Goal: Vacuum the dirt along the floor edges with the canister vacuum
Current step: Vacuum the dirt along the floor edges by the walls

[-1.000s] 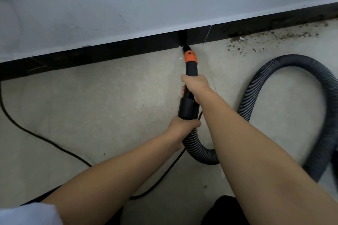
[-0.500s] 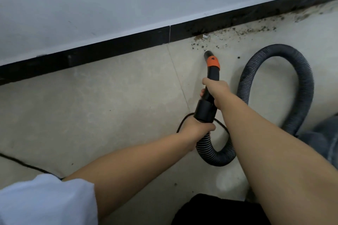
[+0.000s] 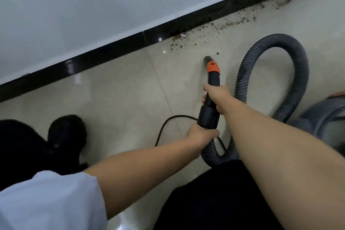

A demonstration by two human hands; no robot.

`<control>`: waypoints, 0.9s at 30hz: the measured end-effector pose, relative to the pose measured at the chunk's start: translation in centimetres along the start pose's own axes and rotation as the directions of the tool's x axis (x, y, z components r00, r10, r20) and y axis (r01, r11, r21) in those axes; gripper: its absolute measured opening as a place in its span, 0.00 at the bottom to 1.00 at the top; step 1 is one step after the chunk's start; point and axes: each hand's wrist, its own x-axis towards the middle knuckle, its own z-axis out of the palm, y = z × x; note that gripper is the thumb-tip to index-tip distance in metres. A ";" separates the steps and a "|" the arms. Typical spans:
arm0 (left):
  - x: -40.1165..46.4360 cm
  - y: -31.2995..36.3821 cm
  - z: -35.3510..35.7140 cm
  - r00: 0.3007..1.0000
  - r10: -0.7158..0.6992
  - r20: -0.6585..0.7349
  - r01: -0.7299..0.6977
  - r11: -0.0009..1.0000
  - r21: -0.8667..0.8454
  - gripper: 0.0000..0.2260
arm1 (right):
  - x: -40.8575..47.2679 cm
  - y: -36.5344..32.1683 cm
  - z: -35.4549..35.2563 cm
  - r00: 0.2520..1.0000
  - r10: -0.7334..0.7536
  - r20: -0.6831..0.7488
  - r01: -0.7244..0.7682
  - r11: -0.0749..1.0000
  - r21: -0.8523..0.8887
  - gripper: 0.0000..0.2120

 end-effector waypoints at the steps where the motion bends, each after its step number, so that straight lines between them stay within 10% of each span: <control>1: 0.2 0.2 -0.4 1.000 0.002 0.014 -0.002 1.000 0.008 0.09 | -0.1 -0.1 0.1 1.000 -0.002 -0.025 0.002 1.000 0.015 0.05; 7: 3.6 1.6 -1.1 0.998 0.011 0.068 -0.018 0.995 0.094 0.15 | 2.1 -1.0 0.3 0.989 -0.039 -0.144 0.051 0.995 0.084 0.05; 27: 4.1 -1.3 -7.2 0.999 -0.022 -0.045 0.016 0.989 -0.146 0.14 | 0.5 -1.3 9.5 0.980 -0.125 0.153 0.145 0.982 -0.123 0.05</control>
